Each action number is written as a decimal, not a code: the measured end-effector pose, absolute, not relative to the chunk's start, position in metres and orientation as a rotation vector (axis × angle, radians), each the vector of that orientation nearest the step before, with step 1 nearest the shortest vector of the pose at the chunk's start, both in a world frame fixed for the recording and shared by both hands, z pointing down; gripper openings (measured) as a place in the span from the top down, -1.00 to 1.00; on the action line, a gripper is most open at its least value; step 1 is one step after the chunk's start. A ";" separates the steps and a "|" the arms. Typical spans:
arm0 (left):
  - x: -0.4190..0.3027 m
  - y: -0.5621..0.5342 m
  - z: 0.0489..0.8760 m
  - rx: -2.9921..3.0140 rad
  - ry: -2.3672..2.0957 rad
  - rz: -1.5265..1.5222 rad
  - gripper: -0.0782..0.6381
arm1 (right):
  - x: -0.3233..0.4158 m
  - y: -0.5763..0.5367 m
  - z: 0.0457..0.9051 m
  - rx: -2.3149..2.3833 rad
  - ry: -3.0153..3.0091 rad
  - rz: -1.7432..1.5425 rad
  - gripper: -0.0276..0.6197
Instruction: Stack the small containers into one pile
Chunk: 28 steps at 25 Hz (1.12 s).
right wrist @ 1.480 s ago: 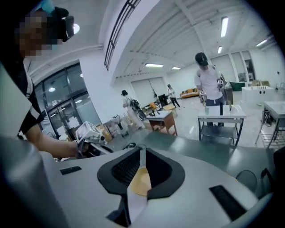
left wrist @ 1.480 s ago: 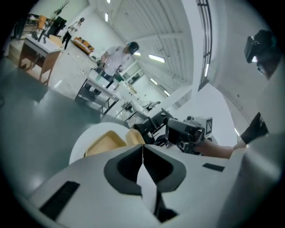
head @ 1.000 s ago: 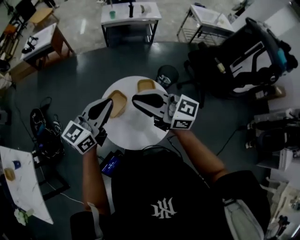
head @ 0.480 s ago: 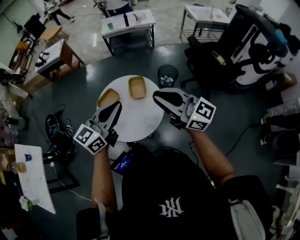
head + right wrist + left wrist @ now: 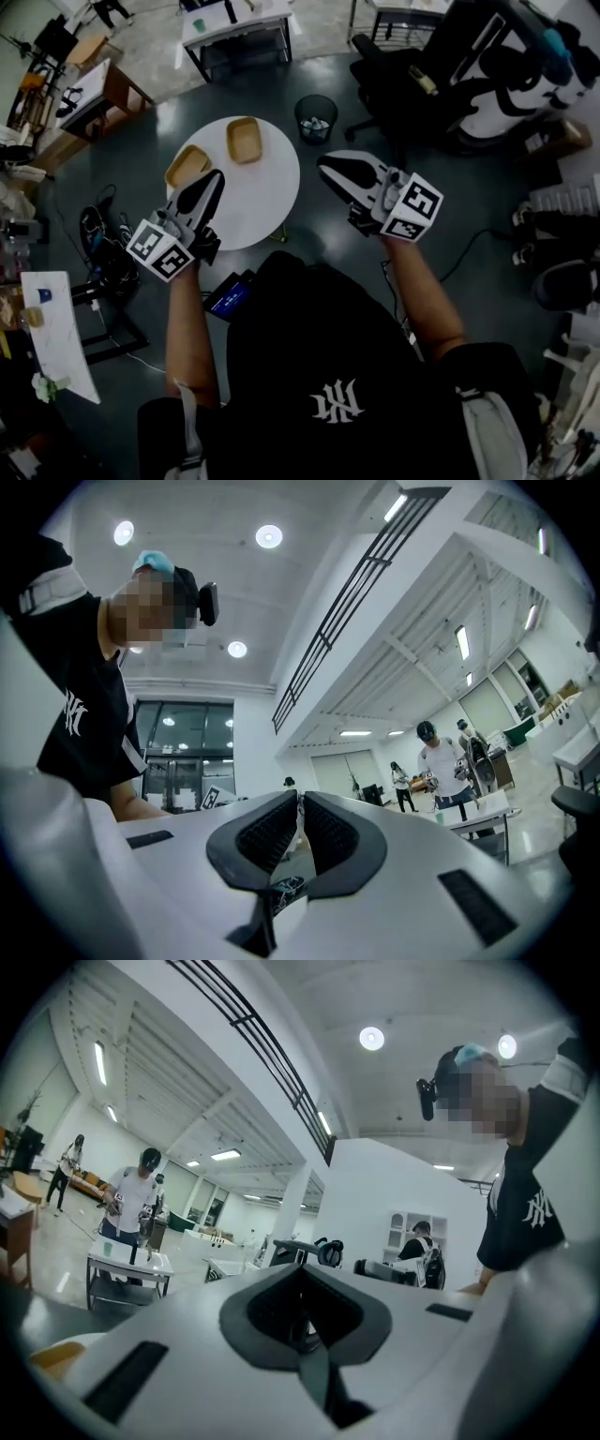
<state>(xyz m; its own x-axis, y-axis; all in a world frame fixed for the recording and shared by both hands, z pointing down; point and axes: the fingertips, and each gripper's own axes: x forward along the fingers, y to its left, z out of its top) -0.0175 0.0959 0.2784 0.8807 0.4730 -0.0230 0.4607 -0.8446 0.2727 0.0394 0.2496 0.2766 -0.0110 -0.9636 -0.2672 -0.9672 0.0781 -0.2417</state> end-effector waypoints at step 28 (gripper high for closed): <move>0.063 0.015 0.409 2.486 0.193 0.283 0.77 | 0.163 0.100 0.353 -1.646 2.473 -0.554 0.76</move>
<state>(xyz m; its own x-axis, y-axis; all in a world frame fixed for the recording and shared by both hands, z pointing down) 0.0631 0.0148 0.4085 0.9663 0.2044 0.1566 0.0710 -0.7960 0.6011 0.1628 0.0995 0.3532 -0.4019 -0.9101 0.1011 -0.8663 0.3422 -0.3638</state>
